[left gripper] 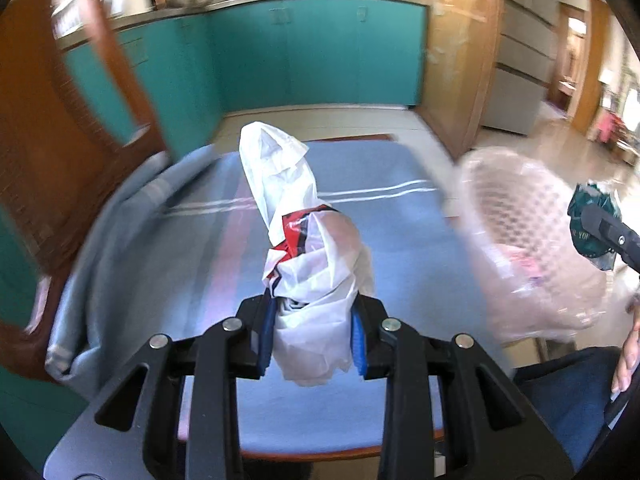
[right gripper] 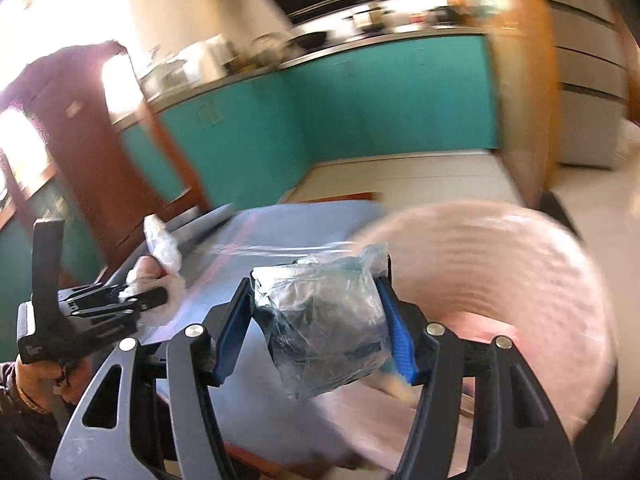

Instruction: Collect trash

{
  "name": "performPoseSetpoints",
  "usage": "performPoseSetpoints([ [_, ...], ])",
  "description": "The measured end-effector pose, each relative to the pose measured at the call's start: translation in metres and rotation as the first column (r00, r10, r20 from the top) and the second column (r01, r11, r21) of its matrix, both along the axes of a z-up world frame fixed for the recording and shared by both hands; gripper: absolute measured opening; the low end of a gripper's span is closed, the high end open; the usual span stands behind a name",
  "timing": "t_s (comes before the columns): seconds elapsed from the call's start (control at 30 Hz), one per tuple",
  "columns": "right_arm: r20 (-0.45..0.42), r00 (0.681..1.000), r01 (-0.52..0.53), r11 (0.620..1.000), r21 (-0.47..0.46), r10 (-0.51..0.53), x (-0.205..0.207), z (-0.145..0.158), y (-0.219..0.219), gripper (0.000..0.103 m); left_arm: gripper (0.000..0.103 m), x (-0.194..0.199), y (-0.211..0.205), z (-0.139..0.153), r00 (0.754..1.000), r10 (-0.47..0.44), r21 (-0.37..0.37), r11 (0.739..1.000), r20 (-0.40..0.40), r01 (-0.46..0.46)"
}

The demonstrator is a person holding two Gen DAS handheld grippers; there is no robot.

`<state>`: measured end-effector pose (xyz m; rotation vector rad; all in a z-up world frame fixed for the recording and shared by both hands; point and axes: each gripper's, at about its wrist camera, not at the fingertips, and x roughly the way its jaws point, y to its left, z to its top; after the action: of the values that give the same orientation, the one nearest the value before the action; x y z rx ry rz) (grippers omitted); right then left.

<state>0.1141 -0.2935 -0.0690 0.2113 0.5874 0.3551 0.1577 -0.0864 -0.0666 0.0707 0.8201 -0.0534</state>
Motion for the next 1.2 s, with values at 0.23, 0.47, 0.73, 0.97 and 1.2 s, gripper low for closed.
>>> performPoseSetpoints([
  [0.23, -0.064, 0.967, 0.248, 0.969, 0.024, -0.246, -0.025, -0.006, -0.086, 0.061, 0.032, 0.026, -0.089, -0.001, 0.974, -0.224, -0.085, 0.971, -0.026, 0.222],
  [0.47, -0.092, 0.954, 0.286, 0.958, -0.017, -0.287, -0.017, -0.019, -0.085, 0.061, 0.049, 0.052, -0.153, -0.006, 0.914, -0.402, -0.157, 0.907, -0.05, 0.39],
  [0.73, -0.105, 0.946, 0.306, 0.952, -0.031, -0.307, -0.005, -0.02, -0.087, 0.061, 0.075, 0.05, -0.128, -0.01, 0.946, -0.323, -0.103, 0.942, -0.017, 0.32],
  [0.97, -0.147, 0.942, 0.286, 0.951, -0.119, -0.302, 0.018, -0.023, -0.064, 0.074, 0.083, 0.024, -0.069, 0.005, 0.986, -0.152, -0.062, 0.986, 0.066, 0.156],
  [1.2, -0.082, 0.923, 0.357, 0.916, -0.185, -0.376, 0.002, 0.002, -0.037, 0.09, 0.089, -0.017, -0.023, 0.037, 0.983, -0.027, 0.004, 1.0, 0.181, 0.027],
])
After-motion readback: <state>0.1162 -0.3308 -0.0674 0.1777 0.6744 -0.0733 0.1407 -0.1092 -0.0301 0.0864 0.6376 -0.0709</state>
